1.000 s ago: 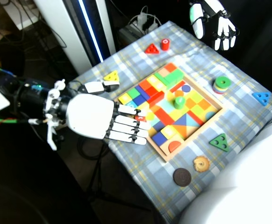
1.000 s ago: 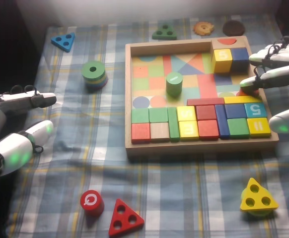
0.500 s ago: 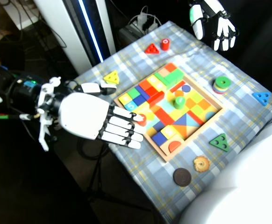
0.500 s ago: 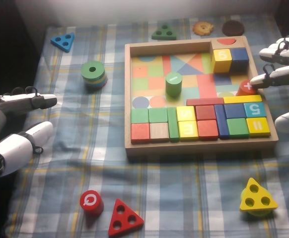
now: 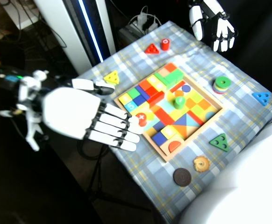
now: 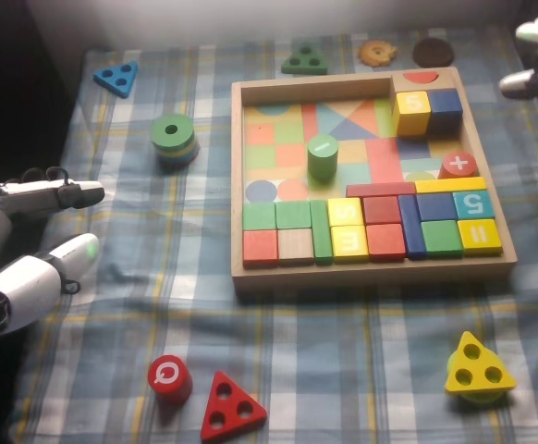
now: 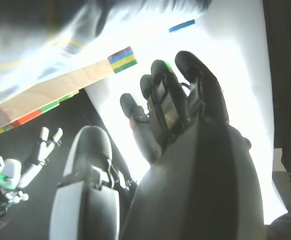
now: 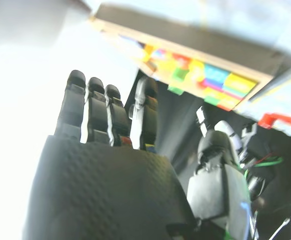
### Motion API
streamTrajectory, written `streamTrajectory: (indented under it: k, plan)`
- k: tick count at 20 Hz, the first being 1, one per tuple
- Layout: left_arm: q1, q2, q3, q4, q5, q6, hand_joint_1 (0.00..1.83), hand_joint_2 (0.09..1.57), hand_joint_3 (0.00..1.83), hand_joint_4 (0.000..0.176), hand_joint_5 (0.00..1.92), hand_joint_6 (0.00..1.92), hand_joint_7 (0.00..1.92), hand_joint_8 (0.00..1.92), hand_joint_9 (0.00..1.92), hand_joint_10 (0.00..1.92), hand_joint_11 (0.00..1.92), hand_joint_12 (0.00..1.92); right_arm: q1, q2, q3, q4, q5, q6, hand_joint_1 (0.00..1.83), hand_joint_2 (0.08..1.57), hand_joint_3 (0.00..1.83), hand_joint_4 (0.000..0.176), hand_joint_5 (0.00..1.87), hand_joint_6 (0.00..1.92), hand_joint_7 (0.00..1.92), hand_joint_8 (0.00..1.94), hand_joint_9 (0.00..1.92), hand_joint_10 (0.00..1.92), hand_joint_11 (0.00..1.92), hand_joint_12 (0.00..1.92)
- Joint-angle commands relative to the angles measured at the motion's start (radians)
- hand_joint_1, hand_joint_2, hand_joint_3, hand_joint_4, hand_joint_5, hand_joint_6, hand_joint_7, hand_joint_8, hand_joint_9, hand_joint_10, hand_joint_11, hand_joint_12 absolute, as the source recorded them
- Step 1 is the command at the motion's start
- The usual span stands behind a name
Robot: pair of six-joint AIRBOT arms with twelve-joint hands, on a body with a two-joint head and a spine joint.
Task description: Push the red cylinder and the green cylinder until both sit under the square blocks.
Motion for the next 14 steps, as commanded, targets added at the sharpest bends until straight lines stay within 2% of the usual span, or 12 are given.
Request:
streamTrajectory:
  k: [1, 2, 3, 4, 5, 6, 7, 8, 9, 10, 11, 14]
  plan:
    - [-0.007, -0.003, 0.005, 0.029, -0.113, -0.004, 0.65, 1.30, 0.00, 0.087, 0.68, 0.00, 0.49, 0.00, 0.42, 0.00, 0.00, 0.61, 0.031, -0.018, 0.011, 0.024, 0.140, 0.014, 0.00, 1.12, 0.01, 0.078, 0.36, 0.00, 0.03, 0.00, 0.00, 0.00, 0.00, 0.00]
    - [-0.007, -0.005, 0.005, 0.029, -0.113, -0.004, 0.66, 1.29, 0.00, 0.086, 0.70, 0.00, 0.50, 0.00, 0.43, 0.01, 0.00, 0.64, 0.062, -0.048, 0.030, -0.005, 0.141, 0.032, 0.00, 1.11, 0.01, 0.086, 0.37, 0.00, 0.04, 0.01, 0.00, 0.00, 0.00, 0.00]
    - [-0.007, -0.006, 0.006, 0.029, -0.112, -0.004, 0.65, 1.29, 0.00, 0.084, 0.69, 0.00, 0.50, 0.00, 0.43, 0.00, 0.00, 0.64, 0.095, -0.090, 0.055, -0.045, 0.141, 0.068, 0.00, 1.13, 0.01, 0.059, 0.38, 0.01, 0.06, 0.01, 0.00, 0.00, 0.00, 0.00]
    - [-0.007, -0.006, 0.006, 0.029, -0.112, -0.004, 0.65, 1.29, 0.00, 0.080, 0.70, 0.00, 0.50, 0.00, 0.44, 0.01, 0.00, 0.66, 0.113, -0.116, 0.075, -0.072, 0.141, 0.098, 0.00, 1.13, 0.01, 0.044, 0.37, 0.00, 0.07, 0.02, 0.00, 0.00, 0.00, 0.00]
    - [-0.007, -0.006, 0.006, 0.029, -0.112, -0.004, 0.65, 1.29, 0.00, 0.081, 0.70, 0.00, 0.51, 0.00, 0.45, 0.01, 0.00, 0.67, 0.137, -0.157, 0.100, -0.107, 0.140, 0.131, 0.00, 1.09, 0.00, 0.053, 0.37, 0.00, 0.07, 0.01, 0.00, 0.00, 0.00, 0.00]
    - [-0.007, -0.007, 0.007, 0.029, -0.112, -0.004, 0.65, 1.28, 0.00, 0.074, 0.70, 0.00, 0.51, 0.00, 0.46, 0.01, 0.00, 0.69, 0.158, -0.201, 0.130, -0.142, 0.128, 0.153, 0.00, 1.07, 0.00, 0.083, 0.34, 0.00, 0.05, 0.00, 0.00, 0.00, 0.00, 0.00]
    - [-0.007, -0.007, 0.008, 0.029, -0.111, -0.004, 0.64, 1.30, 0.00, 0.066, 0.70, 0.00, 0.50, 0.00, 0.45, 0.00, 0.00, 0.68, 0.174, -0.235, 0.151, -0.169, 0.109, 0.159, 0.00, 1.03, 0.00, 0.127, 0.29, 0.00, 0.06, 0.00, 0.00, 0.00, 0.00, 0.00]
    - [-0.007, -0.008, 0.009, 0.029, -0.109, -0.004, 0.63, 1.30, 0.00, 0.060, 0.70, 0.00, 0.50, 0.00, 0.45, 0.00, 0.00, 0.68, 0.189, -0.276, 0.176, -0.202, 0.085, 0.161, 0.00, 1.05, 0.00, 0.097, 0.31, 0.01, 0.03, 0.00, 0.00, 0.00, 0.00, 0.00]
    - [-0.007, -0.009, 0.010, 0.029, -0.108, -0.004, 0.60, 1.30, 0.00, 0.086, 0.68, 0.00, 0.49, 0.00, 0.43, 0.00, 0.00, 0.63, 0.195, -0.298, 0.189, -0.220, 0.072, 0.165, 0.00, 1.05, 0.00, 0.082, 0.31, 0.01, 0.02, 0.00, 0.00, 0.00, 0.00, 0.00]
    - [-0.007, -0.010, 0.011, 0.029, -0.105, -0.004, 0.59, 1.30, 0.00, 0.088, 0.70, 0.00, 0.50, 0.00, 0.44, 0.00, 0.00, 0.64, 0.202, -0.331, 0.209, -0.249, 0.056, 0.176, 0.00, 1.07, 0.00, 0.049, 0.30, 0.00, 0.02, 0.00, 0.00, 0.00, 0.00, 0.00]
    - [-0.007, -0.011, 0.012, 0.030, -0.104, -0.004, 0.59, 1.31, 0.00, 0.082, 0.69, 0.00, 0.49, 0.00, 0.43, 0.00, 0.00, 0.62, 0.207, -0.359, 0.229, -0.275, 0.048, 0.201, 0.00, 1.15, 0.01, 0.047, 0.29, 0.00, 0.00, 0.00, 0.00, 0.00, 0.00, 0.00]
    - [-0.008, -0.017, 0.015, 0.031, -0.100, -0.004, 0.60, 1.30, 0.00, 0.084, 0.69, 0.00, 0.49, 0.00, 0.42, 0.00, 0.00, 0.58, 0.212, -0.442, 0.299, -0.348, 0.033, 0.295, 0.00, 1.11, 0.00, 0.103, 0.32, 0.01, 0.00, 0.00, 0.00, 0.00, 0.00, 0.00]
